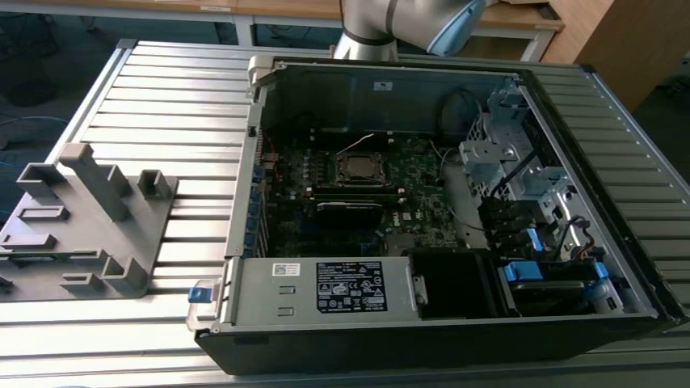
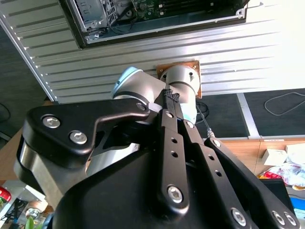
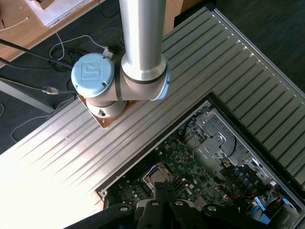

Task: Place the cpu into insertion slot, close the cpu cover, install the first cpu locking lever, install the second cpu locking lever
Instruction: 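Install the first cpu locking lever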

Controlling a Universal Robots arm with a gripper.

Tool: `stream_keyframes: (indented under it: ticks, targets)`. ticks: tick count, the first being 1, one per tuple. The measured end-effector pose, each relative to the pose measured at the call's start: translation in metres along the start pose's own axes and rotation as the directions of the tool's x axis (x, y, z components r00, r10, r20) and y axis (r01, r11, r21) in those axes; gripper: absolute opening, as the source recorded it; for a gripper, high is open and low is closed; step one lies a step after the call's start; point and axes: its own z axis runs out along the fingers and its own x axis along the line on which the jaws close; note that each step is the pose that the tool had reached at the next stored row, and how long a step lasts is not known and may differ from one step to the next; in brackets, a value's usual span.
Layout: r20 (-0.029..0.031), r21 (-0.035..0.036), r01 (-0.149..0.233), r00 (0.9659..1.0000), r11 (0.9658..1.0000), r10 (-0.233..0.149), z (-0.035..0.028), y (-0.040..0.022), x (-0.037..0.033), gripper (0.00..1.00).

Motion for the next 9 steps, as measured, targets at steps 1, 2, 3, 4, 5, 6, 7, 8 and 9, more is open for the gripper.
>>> stream_keyframes:
  ticks: [1,2,3,4,5,6,7,8,9]
  targets:
    - [0.0000,0.0000,0.000,1.0000,1.0000,0.000,0.0006,-0.0002,0.0000,0.11]
    - [0.0000,0.0000,0.000,1.0000,1.0000,0.000,0.0012,-0.0003,0.0000,0.11]
    - [0.0000,-0.0001,0.000,1.0000,1.0000,0.000,0.0017,-0.0004,0.0001,0.11]
    - [0.0000,-0.0003,0.000,1.0000,1.0000,0.000,0.0020,-0.0006,0.0001,0.11]
    - [0.0000,-0.0003,0.000,1.0000,1.0000,0.000,0.0021,-0.0007,0.0001,0.11]
    - [0.0000,-0.0002,0.000,1.0000,1.0000,0.000,0.0021,-0.0006,0.0001,0.11]
    - [0.0000,0.0000,0.000,1.0000,1.0000,0.000,0.0028,-0.0007,0.0001,0.11]
    - [0.0000,0.0000,0.000,1.0000,1.0000,0.000,0.0034,-0.0008,0.0001,0.11]
    - [0.0000,0.0000,0.000,1.0000,1.0000,0.000,0.0034,-0.0008,0.0001,0.11]
